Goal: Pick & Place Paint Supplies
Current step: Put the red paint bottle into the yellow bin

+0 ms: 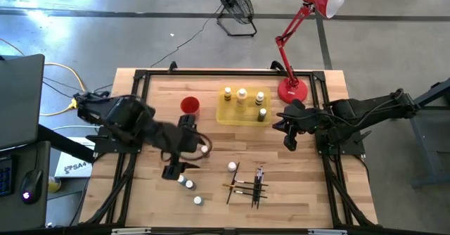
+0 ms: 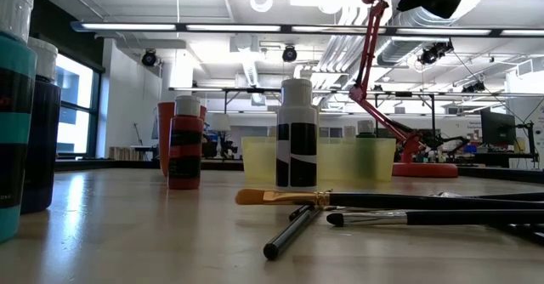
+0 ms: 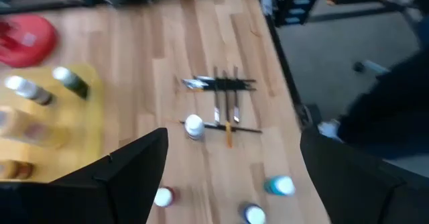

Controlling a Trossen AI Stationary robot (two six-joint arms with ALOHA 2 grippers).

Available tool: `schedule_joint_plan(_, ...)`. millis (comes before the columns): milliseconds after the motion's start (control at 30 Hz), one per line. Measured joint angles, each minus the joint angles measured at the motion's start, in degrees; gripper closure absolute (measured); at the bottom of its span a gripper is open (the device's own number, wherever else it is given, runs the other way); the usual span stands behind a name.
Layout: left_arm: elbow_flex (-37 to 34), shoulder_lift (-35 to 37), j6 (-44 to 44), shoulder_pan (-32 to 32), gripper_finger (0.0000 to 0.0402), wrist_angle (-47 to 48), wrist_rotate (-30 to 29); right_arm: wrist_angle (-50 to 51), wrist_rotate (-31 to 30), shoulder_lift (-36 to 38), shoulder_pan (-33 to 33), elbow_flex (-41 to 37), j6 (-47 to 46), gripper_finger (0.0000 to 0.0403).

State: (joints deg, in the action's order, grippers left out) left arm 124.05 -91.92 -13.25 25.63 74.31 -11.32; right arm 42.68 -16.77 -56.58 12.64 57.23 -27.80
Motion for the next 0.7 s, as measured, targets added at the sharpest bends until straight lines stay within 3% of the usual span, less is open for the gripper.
schedule_joint_plan(300,0.0,-0.04,6.26,7.29,0.0075,-1.53,-15.04,-0.02,0.04,0.0,0.0,0.0,-2.72,0.0398)
schedule_joint_plan(500,0.0,-0.05,11.47,6.49,0.0123,1.35,-15.94,-0.02,0.08,0.0,0.0,0.0,-5.43,0.0398)
schedule_joint_plan(700,0.0,-0.07,8.35,2.71,0.0178,11.28,-9.9,-0.02,0.11,0.0,0.0,0.0,-5.6,0.0398)
